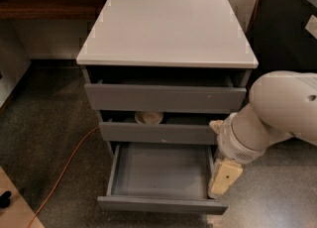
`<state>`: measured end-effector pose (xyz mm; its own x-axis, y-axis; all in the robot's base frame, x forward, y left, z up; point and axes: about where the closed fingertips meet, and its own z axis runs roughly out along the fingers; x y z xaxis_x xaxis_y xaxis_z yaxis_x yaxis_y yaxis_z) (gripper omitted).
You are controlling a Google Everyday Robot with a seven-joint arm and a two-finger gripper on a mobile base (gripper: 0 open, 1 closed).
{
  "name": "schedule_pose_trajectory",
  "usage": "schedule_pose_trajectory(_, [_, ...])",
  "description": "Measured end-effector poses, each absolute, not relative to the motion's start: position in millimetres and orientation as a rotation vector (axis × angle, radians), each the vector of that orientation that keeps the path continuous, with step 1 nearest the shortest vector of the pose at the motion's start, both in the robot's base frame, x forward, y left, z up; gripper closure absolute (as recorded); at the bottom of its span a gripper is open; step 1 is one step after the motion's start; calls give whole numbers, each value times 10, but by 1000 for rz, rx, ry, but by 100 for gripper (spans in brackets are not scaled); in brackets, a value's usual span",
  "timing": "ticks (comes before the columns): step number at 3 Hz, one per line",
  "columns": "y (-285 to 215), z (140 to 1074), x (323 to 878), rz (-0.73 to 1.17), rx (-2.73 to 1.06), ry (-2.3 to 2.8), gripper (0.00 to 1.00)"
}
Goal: Close bottom drawer
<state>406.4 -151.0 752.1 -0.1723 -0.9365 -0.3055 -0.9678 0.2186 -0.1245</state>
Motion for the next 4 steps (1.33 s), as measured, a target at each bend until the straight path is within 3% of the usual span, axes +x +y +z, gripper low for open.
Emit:
schedule_pose_trajectory(2, [-1565, 7454, 4048, 96, -1808, 2196, 0])
schedule_pose_trajectory(4, [-1465, 6957, 4054, 208, -1805, 2219, 0])
